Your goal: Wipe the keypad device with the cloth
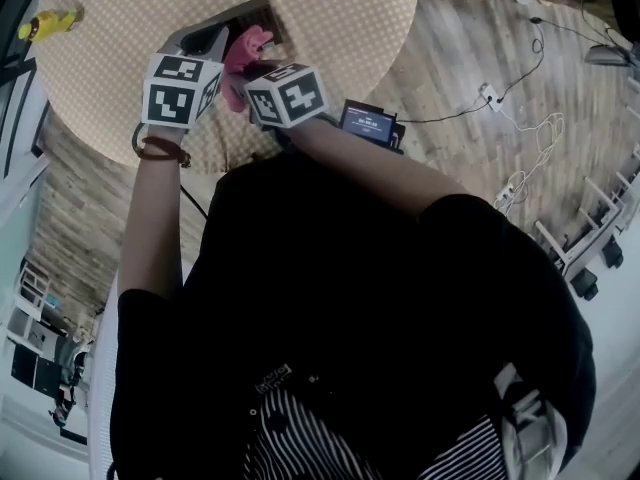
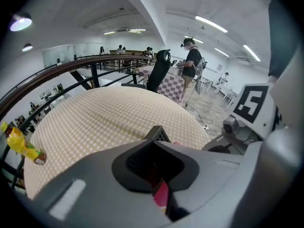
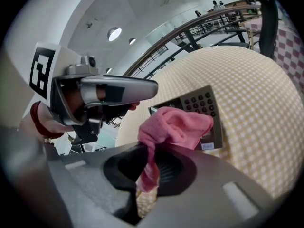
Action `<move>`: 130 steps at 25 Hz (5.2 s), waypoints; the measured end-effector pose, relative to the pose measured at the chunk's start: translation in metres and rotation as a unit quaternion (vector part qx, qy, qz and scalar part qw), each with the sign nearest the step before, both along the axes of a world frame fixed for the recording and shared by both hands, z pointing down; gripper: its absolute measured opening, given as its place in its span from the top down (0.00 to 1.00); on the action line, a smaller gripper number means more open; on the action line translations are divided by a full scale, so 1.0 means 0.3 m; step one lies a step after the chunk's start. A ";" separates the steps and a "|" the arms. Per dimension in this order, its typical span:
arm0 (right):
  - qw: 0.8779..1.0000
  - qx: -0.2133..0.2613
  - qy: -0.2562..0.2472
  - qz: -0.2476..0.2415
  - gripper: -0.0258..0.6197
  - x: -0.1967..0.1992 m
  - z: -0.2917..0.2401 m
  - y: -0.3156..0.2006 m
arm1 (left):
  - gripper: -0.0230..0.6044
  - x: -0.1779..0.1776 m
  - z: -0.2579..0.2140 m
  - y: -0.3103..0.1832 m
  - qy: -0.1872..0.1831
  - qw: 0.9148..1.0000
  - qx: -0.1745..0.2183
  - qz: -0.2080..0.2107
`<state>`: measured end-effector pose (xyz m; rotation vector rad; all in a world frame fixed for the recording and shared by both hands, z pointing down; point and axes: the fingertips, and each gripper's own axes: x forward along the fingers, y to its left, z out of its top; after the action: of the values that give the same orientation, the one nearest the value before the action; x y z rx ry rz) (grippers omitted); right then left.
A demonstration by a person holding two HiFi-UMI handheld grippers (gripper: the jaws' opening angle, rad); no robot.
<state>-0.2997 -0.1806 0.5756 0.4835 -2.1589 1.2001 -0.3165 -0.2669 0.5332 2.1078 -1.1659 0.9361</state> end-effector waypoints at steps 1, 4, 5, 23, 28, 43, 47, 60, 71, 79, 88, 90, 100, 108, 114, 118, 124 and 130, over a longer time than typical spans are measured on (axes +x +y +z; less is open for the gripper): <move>1.000 0.008 0.001 -0.005 0.89 -0.010 -0.003 0.000 | 0.96 0.003 0.009 -0.011 -0.004 1.000 -0.002 0.004; 0.999 0.039 0.004 -0.013 0.89 -0.037 -0.010 -0.015 | 0.96 0.002 0.045 -0.038 -0.015 1.000 -0.016 0.012; 0.999 0.050 0.006 -0.015 0.89 -0.045 -0.009 -0.022 | 0.96 -0.003 0.059 -0.044 -0.022 0.999 -0.021 0.012; 0.974 0.191 0.078 -0.093 0.89 -0.123 0.070 -0.072 | 0.96 -0.003 0.164 -0.011 -0.029 0.996 -0.089 0.013; 0.963 0.228 0.079 -0.116 0.89 -0.133 0.039 -0.115 | 0.96 -0.023 0.092 -0.070 -0.057 0.998 -0.039 0.014; 0.970 0.168 0.103 -0.144 0.89 -0.055 0.218 -0.030 | 0.96 -0.006 0.130 -0.077 0.007 0.997 -0.067 -0.024; 0.971 0.150 0.105 -0.155 0.89 -0.051 0.242 -0.005 | 0.96 -0.013 0.132 -0.075 0.027 0.996 -0.072 -0.035; 0.972 0.207 0.059 -0.090 0.89 -0.133 0.049 -0.148 | 0.95 -0.012 0.124 -0.073 0.037 0.997 -0.068 -0.031; 0.973 0.164 0.084 -0.136 0.89 -0.075 0.230 -0.007 | 0.96 -0.012 0.149 -0.057 -0.014 0.998 -0.059 0.018; 0.953 0.273 0.052 -0.119 0.89 -0.171 0.047 -0.139 | 0.97 -0.040 0.152 -0.053 -0.003 0.997 -0.069 0.020; 0.972 0.214 0.049 -0.088 0.89 -0.087 0.156 -0.068 | 0.97 0.001 0.142 -0.038 -0.107 0.990 -0.021 0.093; 0.975 0.192 0.057 -0.094 0.89 -0.070 0.196 -0.039 | 0.97 -0.006 0.142 -0.037 -0.097 0.991 -0.019 0.086; 0.989 0.099 0.069 -0.082 0.89 -0.089 0.216 0.016 | 0.97 -0.054 0.122 -0.017 -0.083 0.995 0.017 0.054; 0.984 0.127 0.031 -0.122 0.89 -0.056 0.046 0.079 | 0.96 -0.094 -0.106 0.005 -0.001 0.994 0.089 -0.067; 0.987 0.119 0.001 -0.109 0.89 -0.020 -0.137 0.104 | 0.96 -0.125 -0.254 0.172 0.104 0.978 0.111 -0.143; 0.983 0.138 -0.026 -0.117 0.89 0.031 -0.295 0.137 | 0.96 -0.090 -0.367 0.318 0.230 0.940 0.126 -0.217; 0.973 0.185 -0.065 -0.125 0.89 0.292 -0.519 0.141 | 0.96 0.149 -0.456 0.455 0.268 0.921 0.149 -0.239; 0.963 0.201 -0.095 -0.150 0.89 0.389 -0.563 0.237 | 0.96 0.283 -0.535 0.484 0.231 0.925 0.173 -0.248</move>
<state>-0.1831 -0.1096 0.4067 0.1969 -2.5431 0.6650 -0.2315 -0.1218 0.3726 1.9741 -1.5674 -0.0060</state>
